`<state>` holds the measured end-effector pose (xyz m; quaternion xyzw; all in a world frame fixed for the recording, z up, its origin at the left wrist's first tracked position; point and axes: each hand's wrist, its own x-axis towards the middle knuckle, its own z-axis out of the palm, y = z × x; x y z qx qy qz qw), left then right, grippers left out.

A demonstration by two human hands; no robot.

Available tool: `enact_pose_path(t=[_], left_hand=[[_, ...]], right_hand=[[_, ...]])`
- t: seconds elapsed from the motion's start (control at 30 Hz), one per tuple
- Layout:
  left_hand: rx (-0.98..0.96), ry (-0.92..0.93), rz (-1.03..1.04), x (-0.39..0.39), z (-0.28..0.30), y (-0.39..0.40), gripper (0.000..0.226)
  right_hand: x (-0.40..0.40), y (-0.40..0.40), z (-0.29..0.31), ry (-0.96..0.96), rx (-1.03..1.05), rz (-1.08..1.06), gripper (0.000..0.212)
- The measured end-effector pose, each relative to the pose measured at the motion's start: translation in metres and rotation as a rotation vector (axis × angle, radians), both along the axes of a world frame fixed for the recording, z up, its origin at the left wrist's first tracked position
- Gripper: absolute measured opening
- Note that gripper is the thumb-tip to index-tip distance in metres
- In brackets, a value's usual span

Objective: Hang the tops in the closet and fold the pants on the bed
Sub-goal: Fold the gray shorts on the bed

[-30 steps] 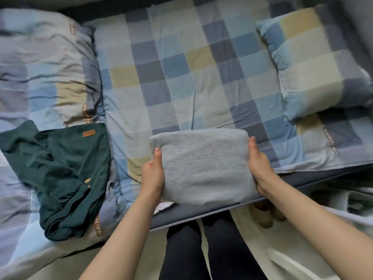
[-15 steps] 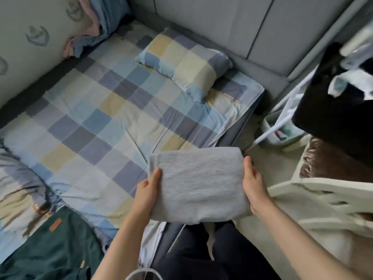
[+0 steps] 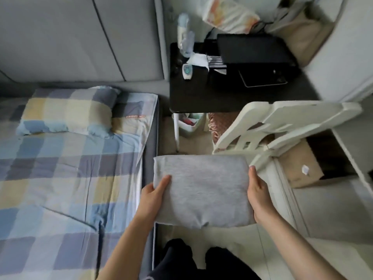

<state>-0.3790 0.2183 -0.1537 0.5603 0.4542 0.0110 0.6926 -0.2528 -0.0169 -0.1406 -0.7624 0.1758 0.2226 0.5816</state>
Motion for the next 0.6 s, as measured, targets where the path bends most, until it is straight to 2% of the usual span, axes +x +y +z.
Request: enact_pose_path(t=[0.37,0.53,0.6], left_hand=[[-0.076,0.039,-0.423,0.121,-0.006,-0.240,0.048],[-0.135,0.107,-0.610,0.170,-0.007,-0.328,0.048],[-0.178,0.117,-0.674,0.189,-0.007,-0.350,0.043]], right_hand=[[0.014,-0.269,0.009,0.047,-0.005,-0.379,0.069],[0.007,-0.357,0.008,0.043,0.015,-0.577,0.058],[0.007,-0.379,0.007,0.022,0.011,-0.565,0.049]])
